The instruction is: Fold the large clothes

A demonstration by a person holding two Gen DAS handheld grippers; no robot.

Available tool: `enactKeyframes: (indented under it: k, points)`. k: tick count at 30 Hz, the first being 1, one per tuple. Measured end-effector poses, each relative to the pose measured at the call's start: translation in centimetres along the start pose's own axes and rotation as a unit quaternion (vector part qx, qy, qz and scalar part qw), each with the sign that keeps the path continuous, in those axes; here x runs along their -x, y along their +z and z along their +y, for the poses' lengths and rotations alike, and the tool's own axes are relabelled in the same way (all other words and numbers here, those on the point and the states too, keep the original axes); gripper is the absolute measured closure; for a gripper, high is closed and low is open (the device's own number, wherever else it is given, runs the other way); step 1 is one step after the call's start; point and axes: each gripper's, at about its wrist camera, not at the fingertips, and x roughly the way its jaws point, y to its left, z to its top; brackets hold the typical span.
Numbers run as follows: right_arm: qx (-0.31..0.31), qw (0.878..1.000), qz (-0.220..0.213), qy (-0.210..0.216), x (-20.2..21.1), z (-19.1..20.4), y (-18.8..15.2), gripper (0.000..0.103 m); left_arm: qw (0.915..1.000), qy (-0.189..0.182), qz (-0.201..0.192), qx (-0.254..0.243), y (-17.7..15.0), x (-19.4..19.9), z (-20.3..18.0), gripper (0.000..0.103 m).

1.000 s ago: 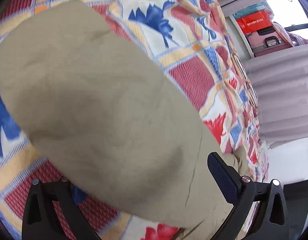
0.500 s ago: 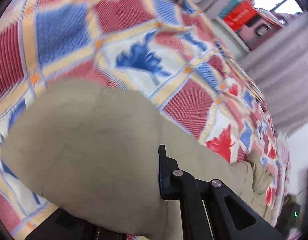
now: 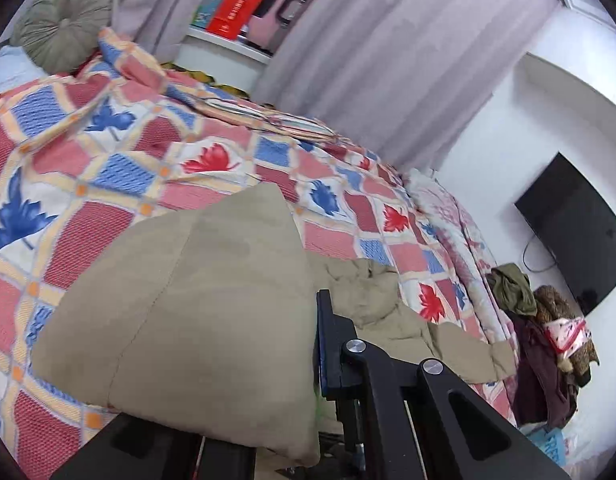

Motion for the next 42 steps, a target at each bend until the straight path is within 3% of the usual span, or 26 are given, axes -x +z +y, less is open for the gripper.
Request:
enactKeyframes:
  k: [3,8,13,17,18,20,21,22,24,26,31,32,33,35,38,42]
  points:
    - [-0.012,1.0,-0.025,-0.009,4.1,-2.4,-1.1,0.092,0.9985,-0.007,0.034,-0.042,-1.0,-4.3,-4.8,0.095]
    - [-0.026,0.995,-0.068,-0.069,11.1,-7.9,-2.9,0.092,0.9889,0.029,0.101,-0.105,-5.7,-12.1,-10.0,0.095]
    - [-0.053,0.988,-0.086,-0.114,15.6,-12.7,-4.9,0.092,0.9742,0.085,0.183,-0.101,-11.7,-19.6,-10.5,0.094]
    - [-0.068,0.985,-0.092,-0.133,17.3,-15.2,-6.1,0.092,0.9661,0.128,0.199,-0.103,-14.9,-21.5,-9.8,0.092]
    - [-0.07,0.984,-0.092,-0.133,17.6,-15.6,-6.1,0.092,0.9645,0.137,0.197,-0.11,-15.4,-21.5,-9.9,0.088]
    - [-0.073,0.984,-0.09,-0.136,17.8,-16.5,-6.1,0.092,0.9617,0.136,0.205,-0.119,-15.9,-21.1,-10.4,0.057]
    - [-0.075,0.984,-0.088,-0.135,18.1,-17.0,-6.0,0.092,0.9603,0.137,0.209,-0.123,-15.9,-20.8,-10.6,0.017]
    - [-0.076,0.984,-0.087,-0.135,18.3,-17.6,-6.1,0.092,0.96,0.146,0.201,-0.129,-16.0,-20.2,-11.0,0.001]
    - [-0.075,0.984,-0.085,-0.138,18.4,-17.5,-5.8,0.092,0.9608,0.156,0.179,-0.143,-15.6,-18.6,-11.6,0.001]
    - [-0.065,0.984,-0.087,-0.142,18.7,-17.3,-5.5,0.091,0.9608,0.158,0.183,-0.135,-15.1,-17.3,-11.7,0.001]
    - [-0.023,0.983,-0.091,-0.16,19.9,-15.8,-5.5,0.09,0.9708,0.172,0.13,-0.105,-12.7,-10.8,-9.6,0.001]
    - [-0.013,0.982,-0.092,-0.162,19.9,-15.2,-5.4,0.082,0.9714,0.181,0.121,-0.095,-12.1,-9.6,-8.6,0.001]
    - [0.003,0.982,-0.095,-0.165,19.9,-14.4,-5.1,0.06,0.9717,0.192,0.113,-0.079,-11.6,-8.2,-7.1,0.001]
    - [0.041,0.979,-0.109,-0.168,19.8,-12.1,-4.2,0.026,0.9698,0.211,0.114,-0.048,-10.7,-6.7,-3.8,0.001]
    - [0.126,0.968,-0.117,-0.181,18.4,-7.6,-3.0,0.025,0.9595,0.254,0.121,0.01,-10.2,-5.4,1.8,0.001]
    - [0.251,0.931,-0.121,-0.237,14.5,-1.0,-2.0,0.025,0.9503,0.268,0.127,0.096,-10.5,-4.8,7.7,0.001]
